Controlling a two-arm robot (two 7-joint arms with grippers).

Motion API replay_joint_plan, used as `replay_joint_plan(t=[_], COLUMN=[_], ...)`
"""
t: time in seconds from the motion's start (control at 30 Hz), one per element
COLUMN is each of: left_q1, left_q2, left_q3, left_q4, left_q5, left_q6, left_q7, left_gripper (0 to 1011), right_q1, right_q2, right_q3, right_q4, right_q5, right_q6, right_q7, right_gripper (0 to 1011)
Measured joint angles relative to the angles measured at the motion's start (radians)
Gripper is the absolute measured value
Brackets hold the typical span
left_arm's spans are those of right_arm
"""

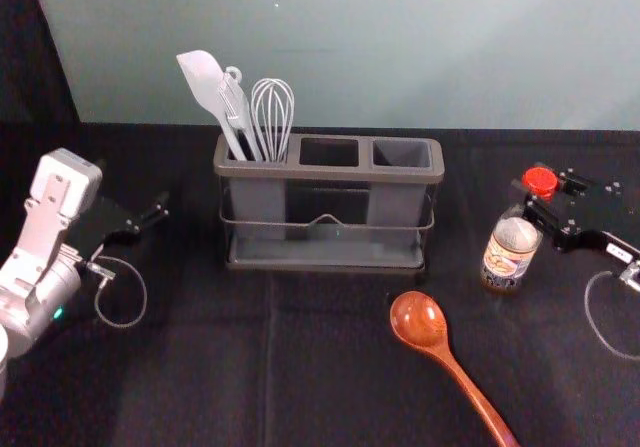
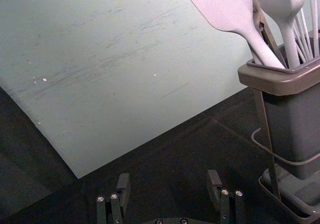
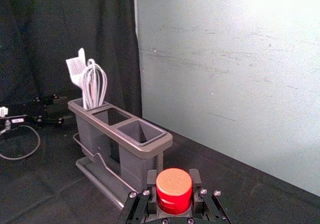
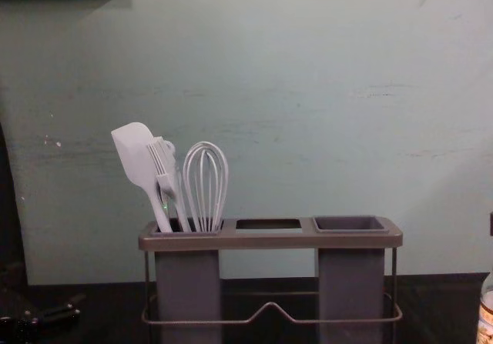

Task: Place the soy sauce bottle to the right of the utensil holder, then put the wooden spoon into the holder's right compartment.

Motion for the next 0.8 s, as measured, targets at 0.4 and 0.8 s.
replay_joint_plan(t=[0.4,0.8], left_q1=[0.0,0.0], left_q2=[0.0,0.0], left_q3=[0.0,0.0], left_q4=[0.0,0.0], left_q5=[0.0,0.0], left_q6=[0.0,0.0], left_q7=[0.0,0.0], left_gripper=[1005,1005], right_q1=[0.09,0.165], right_q2=[-0.064,-0.119], right_q3=[-0.036,-0.074], right_q4=[0.09,0.177], right_q5=[-0.042,-0.066], right_q6=[-0.004,-0.014], right_q7=[0.013,0.038], right_gripper=[382,382])
